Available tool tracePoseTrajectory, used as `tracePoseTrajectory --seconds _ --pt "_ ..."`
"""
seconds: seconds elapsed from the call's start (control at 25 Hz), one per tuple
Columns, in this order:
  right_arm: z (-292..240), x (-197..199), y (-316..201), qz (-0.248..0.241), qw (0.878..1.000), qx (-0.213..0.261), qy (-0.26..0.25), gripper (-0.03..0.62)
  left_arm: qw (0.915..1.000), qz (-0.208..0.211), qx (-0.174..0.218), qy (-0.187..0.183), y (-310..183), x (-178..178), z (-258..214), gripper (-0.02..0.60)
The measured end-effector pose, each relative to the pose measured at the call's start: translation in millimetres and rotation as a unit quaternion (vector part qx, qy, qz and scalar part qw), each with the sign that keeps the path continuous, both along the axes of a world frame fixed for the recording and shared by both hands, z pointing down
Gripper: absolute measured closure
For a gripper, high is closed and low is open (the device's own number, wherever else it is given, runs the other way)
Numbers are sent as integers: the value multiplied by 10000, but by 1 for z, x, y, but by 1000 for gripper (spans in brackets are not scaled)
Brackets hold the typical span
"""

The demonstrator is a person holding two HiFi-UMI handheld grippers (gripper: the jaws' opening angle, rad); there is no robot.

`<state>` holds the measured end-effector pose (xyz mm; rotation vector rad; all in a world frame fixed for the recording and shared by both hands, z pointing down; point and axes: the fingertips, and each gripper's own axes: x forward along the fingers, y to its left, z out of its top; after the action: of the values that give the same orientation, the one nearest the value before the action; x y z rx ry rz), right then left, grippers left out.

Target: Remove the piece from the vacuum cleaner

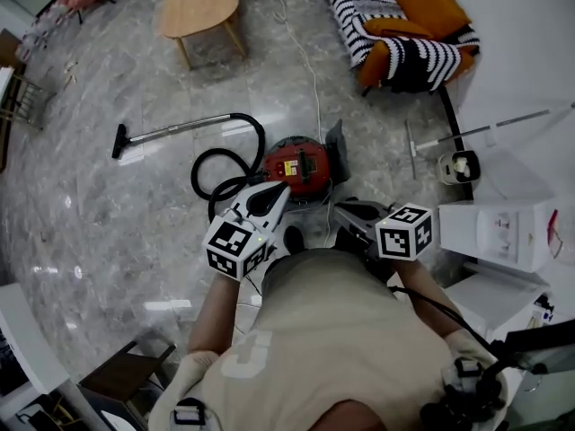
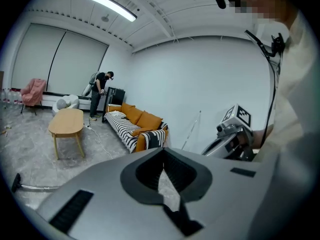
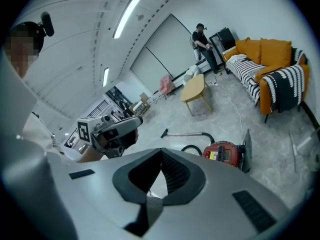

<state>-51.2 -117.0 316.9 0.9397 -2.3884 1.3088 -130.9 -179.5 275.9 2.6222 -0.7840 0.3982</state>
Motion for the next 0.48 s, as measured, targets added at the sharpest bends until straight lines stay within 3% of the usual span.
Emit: tracePoseTrajectory --seconds 0.24,0.48 --pt "14 39 -29 7 9999 -130 -7 592 9994 -125 -153 -300 -19 30 13 577" --pt "44 84 -62 -62 9990 -445 74 592 9971 -236 -563 -461 -37 69 30 577"
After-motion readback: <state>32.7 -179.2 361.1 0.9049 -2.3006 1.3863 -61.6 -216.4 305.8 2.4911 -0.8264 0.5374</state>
